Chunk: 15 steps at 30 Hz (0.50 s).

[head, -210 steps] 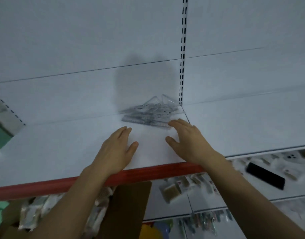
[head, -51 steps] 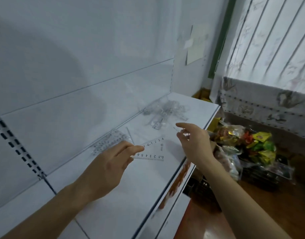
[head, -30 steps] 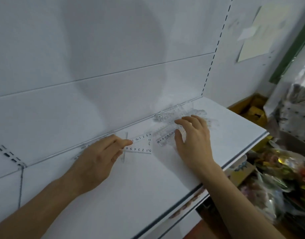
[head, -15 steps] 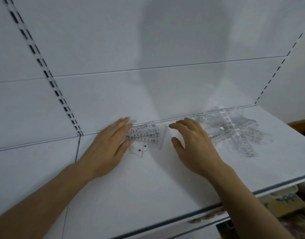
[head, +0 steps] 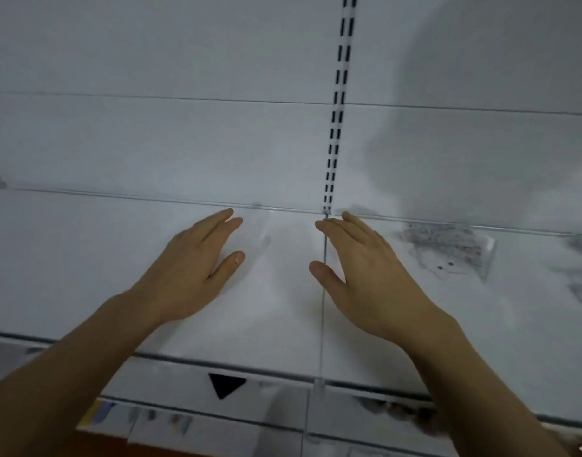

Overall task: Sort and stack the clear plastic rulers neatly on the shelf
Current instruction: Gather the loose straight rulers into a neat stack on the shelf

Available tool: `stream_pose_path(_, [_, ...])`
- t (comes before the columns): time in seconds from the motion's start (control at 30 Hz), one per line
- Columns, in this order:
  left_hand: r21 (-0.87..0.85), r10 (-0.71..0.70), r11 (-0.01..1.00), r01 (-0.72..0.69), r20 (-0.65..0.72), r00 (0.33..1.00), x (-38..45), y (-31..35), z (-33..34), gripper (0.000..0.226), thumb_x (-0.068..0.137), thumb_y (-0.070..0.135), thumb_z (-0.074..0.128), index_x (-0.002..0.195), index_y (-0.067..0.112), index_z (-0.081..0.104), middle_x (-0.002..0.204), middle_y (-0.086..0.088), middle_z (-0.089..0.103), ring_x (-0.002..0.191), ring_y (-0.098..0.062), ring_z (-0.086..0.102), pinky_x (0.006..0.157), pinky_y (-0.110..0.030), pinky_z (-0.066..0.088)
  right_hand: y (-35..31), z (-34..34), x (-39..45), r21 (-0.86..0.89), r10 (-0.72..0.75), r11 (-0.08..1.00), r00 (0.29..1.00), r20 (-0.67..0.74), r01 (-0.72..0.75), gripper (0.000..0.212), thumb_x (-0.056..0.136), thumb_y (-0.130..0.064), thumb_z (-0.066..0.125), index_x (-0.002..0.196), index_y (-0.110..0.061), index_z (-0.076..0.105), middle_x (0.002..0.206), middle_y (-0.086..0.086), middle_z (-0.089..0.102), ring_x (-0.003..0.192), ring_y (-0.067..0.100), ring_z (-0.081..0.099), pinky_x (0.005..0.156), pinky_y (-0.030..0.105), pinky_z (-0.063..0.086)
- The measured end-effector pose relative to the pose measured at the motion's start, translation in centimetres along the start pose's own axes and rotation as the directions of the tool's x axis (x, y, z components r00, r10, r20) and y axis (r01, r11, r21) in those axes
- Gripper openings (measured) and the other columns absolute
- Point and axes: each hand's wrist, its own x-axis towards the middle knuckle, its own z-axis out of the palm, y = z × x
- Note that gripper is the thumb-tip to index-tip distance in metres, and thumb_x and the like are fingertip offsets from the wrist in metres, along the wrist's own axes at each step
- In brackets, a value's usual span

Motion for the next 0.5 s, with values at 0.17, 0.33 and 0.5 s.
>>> stream_pose_path(0.17, [0.081,-0.166,0.983,0.165,0.0,0.986,-8.3,-10.3,-4.4,0.086,0.09,0.069,0.016,0.156,0.016,0.031,0.165,-0.006,0.022,0.151,-0.024,0.024,0.122,-0.045,0.023,-11.0,5.5,2.5,-0.029,-0.086,0.996,0.989,0.117,0.09,0.067,0.105,-0.048,0.04,0.162,-0.021,0.015,0.168,-0.007,0.015,0.156,0.013,0.0,0.126,0.046,0.012])
stream_pose_path(0.33, [0.152,-0.318,0.937,0.314,0.006,0.948,-17.0,-21.3,-9.4,0.091,0.087,0.074,0.008,0.159,0.02,0.02,0.168,-0.004,0.012,0.154,-0.022,0.012,0.123,-0.05,0.017,-24.0,11.3,4.3,0.01,-0.179,0.984,0.973,0.144,0.179,0.069,0.104,-0.052,0.038,0.162,-0.022,0.012,0.168,-0.008,0.011,0.155,0.011,-0.003,0.126,0.046,0.01])
stream_pose_path(0.5, [0.18,-0.389,0.905,0.386,-0.023,0.921,-24.5,-28.6,-14.2,0.088,0.092,0.075,0.01,0.159,0.018,0.018,0.168,-0.007,0.012,0.155,-0.024,0.01,0.123,-0.053,0.017,-36.3,17.0,7.0,0.075,-0.302,0.953,0.944,0.137,0.294,0.069,0.103,-0.052,0.041,0.161,-0.022,0.018,0.168,-0.007,0.015,0.156,0.012,0.002,0.126,0.046,0.014])
